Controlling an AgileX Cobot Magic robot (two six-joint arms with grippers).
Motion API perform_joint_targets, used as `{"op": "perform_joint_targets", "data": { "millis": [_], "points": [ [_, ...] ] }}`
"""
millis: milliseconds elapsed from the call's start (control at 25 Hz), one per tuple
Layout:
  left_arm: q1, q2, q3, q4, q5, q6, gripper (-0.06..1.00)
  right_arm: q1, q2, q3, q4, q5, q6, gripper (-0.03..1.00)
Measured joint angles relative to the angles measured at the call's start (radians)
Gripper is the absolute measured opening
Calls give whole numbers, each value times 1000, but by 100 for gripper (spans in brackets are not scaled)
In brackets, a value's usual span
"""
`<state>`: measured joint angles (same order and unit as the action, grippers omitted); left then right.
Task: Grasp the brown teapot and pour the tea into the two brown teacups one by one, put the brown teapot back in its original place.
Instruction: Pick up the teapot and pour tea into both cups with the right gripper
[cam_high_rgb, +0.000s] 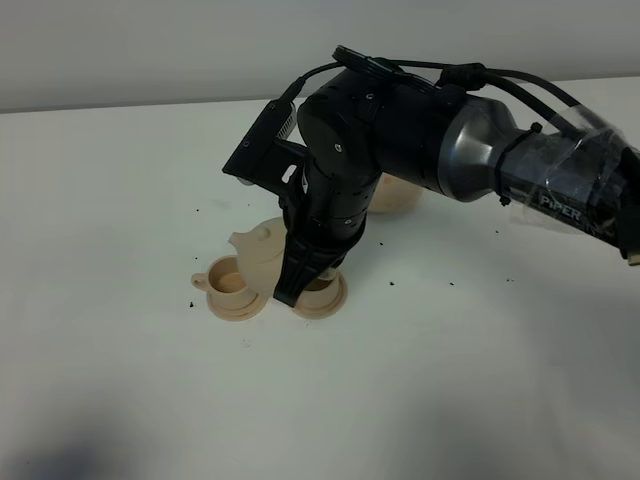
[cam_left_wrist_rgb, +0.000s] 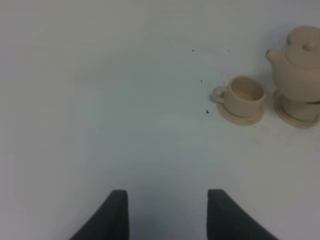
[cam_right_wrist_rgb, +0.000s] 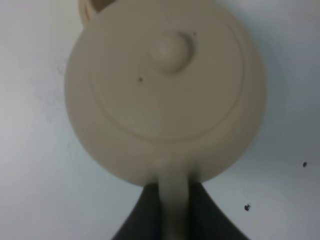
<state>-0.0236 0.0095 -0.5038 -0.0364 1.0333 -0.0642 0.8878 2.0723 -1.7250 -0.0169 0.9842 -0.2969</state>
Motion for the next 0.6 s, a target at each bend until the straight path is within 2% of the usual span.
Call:
{"op": "perform_joint_targets", "data": {
  "millis": [600],
  "points": [
    [0,0,0,0,0,0,41,22,7,0,-11,33,1,12]
  ]
}}
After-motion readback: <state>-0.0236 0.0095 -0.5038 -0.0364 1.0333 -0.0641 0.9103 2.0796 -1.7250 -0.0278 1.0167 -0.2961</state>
